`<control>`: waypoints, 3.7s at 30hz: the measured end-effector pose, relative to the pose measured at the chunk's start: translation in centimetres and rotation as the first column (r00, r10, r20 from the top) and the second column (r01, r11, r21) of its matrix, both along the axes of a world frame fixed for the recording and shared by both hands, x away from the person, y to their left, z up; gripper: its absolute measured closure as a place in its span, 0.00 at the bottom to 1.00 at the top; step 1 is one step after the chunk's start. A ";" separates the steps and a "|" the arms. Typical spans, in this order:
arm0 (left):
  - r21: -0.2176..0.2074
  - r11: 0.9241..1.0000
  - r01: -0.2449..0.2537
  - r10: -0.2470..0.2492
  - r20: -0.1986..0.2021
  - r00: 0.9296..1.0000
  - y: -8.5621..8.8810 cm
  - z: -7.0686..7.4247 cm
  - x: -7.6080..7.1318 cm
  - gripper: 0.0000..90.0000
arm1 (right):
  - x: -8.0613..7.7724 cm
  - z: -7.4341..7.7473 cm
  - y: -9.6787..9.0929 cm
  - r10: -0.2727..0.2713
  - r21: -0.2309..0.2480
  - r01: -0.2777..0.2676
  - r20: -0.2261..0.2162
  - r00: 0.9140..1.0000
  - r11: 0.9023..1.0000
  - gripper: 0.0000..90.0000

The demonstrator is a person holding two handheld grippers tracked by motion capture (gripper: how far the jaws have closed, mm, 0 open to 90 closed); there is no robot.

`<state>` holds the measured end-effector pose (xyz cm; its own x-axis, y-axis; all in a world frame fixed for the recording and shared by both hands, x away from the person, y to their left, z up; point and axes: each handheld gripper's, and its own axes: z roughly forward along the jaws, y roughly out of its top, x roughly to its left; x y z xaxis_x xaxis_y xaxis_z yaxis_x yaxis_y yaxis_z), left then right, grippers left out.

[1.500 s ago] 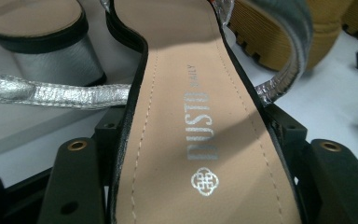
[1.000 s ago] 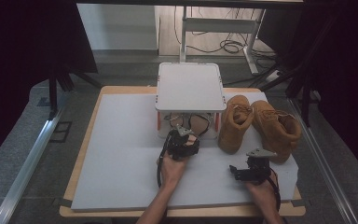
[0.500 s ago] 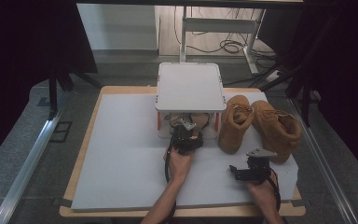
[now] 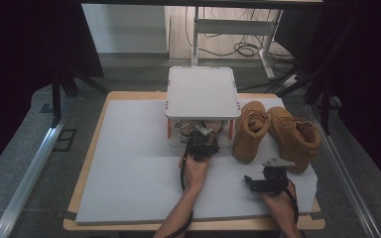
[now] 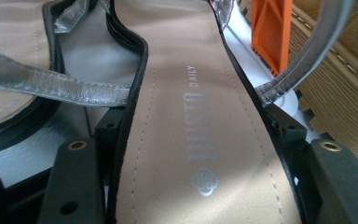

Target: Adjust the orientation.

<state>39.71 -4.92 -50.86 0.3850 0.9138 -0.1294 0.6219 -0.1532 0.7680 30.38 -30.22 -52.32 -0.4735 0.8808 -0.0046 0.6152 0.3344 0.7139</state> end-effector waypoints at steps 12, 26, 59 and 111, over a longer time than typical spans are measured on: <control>0.021 1.000 -0.018 0.018 -0.007 1.000 -0.7 0.1 0.9 0.42 | 0.0 0.0 0.0 0.000 0.000 0.000 0.000 1.000 1.000 0.04; 0.000 0.999 0.040 -0.039 -0.027 0.999 0.2 0.4 0.0 0.36 | 0.0 0.0 0.0 0.000 0.000 0.000 0.000 1.000 1.000 0.04; -0.032 0.974 0.226 -0.226 0.015 0.974 4.6 1.4 -5.9 0.75 | 0.0 0.0 0.0 -0.001 -0.003 0.001 0.002 1.000 1.000 0.04; -0.030 0.977 0.212 -0.211 0.039 0.977 3.1 0.8 -1.5 0.99 | 0.0 0.0 0.0 0.001 -0.003 -0.001 0.004 1.000 1.000 0.04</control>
<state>38.24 -1.86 -50.04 0.5737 0.8068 -0.1415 0.5505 -0.2519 0.7959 30.35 -30.20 -52.31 -0.4739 0.8805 -0.0089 0.6121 0.3367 0.7155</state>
